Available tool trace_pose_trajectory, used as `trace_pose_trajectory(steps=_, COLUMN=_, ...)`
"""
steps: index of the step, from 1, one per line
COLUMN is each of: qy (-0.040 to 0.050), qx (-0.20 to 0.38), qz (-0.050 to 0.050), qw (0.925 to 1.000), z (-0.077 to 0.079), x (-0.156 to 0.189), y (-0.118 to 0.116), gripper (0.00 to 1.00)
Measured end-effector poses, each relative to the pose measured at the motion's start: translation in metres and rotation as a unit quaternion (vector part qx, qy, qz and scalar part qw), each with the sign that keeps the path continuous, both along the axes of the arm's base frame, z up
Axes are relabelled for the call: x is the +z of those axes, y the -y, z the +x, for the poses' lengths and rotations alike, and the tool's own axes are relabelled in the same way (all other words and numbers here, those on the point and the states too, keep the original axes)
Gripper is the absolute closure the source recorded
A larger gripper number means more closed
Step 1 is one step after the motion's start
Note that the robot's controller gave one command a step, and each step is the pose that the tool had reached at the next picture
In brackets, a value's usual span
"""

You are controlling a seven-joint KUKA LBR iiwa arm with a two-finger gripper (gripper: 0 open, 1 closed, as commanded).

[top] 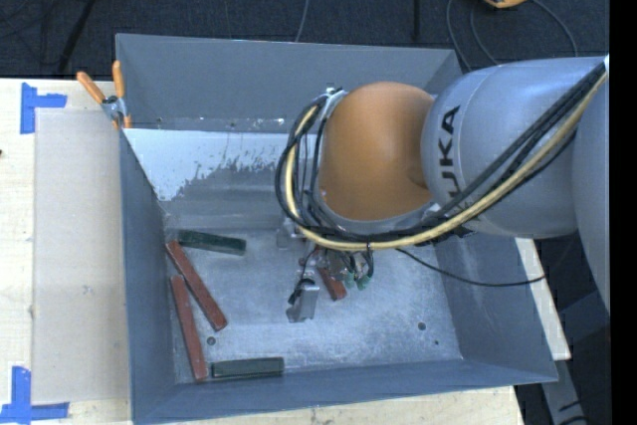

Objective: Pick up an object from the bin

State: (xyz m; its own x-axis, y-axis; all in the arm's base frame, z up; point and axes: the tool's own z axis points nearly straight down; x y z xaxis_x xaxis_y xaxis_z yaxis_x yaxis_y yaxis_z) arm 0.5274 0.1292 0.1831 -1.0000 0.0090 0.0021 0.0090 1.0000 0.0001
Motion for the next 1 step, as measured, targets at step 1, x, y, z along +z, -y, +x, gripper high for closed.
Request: trace_pose_trajectory(steps=1, qy=0.0033, qx=0.031, qz=0.001, qw=0.9995, z=-0.0141, x=-0.0461, y=0.0176, gripper=0.0)
